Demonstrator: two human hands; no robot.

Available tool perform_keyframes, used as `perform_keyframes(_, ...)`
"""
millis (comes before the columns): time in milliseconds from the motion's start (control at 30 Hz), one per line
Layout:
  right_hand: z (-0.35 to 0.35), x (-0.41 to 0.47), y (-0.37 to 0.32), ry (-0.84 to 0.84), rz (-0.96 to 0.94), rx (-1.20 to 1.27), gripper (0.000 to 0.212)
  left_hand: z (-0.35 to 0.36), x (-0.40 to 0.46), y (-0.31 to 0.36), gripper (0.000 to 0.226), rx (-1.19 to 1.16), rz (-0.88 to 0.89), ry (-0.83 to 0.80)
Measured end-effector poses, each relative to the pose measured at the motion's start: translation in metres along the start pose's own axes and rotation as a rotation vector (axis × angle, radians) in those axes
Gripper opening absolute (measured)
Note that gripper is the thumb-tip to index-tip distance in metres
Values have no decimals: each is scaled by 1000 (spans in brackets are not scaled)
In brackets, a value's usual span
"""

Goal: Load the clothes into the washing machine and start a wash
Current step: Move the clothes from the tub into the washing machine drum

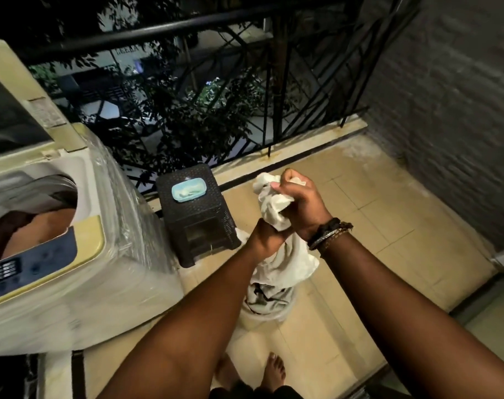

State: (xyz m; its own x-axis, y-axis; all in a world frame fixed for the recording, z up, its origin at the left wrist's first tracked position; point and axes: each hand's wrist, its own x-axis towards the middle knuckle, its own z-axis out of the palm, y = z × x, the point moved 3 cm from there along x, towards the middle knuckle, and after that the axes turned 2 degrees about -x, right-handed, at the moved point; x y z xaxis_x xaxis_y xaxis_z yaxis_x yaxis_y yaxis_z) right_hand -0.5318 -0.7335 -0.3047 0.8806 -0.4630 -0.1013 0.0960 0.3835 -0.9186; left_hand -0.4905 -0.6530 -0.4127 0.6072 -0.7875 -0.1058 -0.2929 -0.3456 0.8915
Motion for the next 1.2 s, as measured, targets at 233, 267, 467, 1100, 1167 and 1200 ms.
perform_keyframes(233, -20, -15, 32, 167, -236, -480, 37, -92, -16, 28, 45, -319, -87, 397)
perform_keyframes(267, -21, -17, 48, 123, -198, -554, 44, -111, -21, 33, 37, -400, -111, 497)
perform_keyframes(467, 47, -27, 136, -307, 194, -661, 87, -219, -61, 58, 40, -563, -127, 757)
perform_keyframes(1100, 518, 79, 141, -105, 173, 26, 46, -553, -280, -58, 115, 739, -96, 942)
perform_keyframes(1167, 546, 80, 137, -77, 122, -62, 34, -575, -282, -64, 119, 905, -115, 910)
perform_keyframes(1200, 556, 80, 133, -48, 88, -119, 25, -582, -281, -67, 118, 977, -113, 885)
